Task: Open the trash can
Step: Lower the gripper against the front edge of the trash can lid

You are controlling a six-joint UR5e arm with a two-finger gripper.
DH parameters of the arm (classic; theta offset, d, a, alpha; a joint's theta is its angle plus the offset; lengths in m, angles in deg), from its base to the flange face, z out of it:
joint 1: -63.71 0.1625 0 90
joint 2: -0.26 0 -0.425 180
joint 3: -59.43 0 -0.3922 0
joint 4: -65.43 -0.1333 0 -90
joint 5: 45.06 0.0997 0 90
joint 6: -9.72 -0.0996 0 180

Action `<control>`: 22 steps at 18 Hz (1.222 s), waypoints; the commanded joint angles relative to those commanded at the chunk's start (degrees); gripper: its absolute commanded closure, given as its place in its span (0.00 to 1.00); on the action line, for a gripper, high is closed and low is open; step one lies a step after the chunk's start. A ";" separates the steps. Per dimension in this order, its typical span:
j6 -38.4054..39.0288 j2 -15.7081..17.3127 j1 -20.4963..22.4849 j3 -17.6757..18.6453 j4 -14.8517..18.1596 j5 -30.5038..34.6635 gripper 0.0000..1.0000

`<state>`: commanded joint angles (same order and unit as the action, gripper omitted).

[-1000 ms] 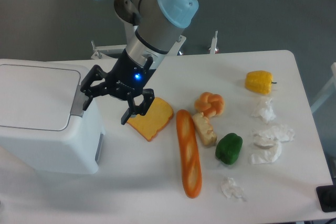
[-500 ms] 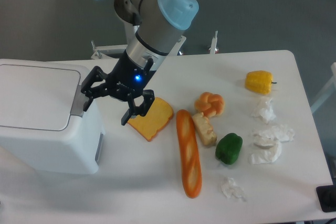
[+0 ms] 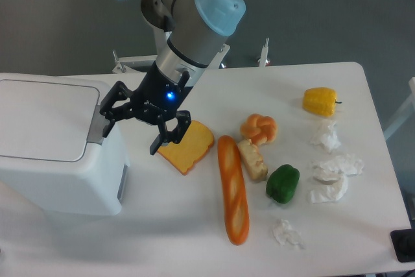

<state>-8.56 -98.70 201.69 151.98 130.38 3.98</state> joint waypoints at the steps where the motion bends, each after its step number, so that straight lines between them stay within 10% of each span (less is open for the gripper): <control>1: 0.00 0.00 0.00 0.09 0.00 0.00 0.00; 22: -0.17 0.09 -0.70 0.79 -0.26 0.00 0.00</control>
<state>-8.73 -98.61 200.99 152.77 130.12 3.99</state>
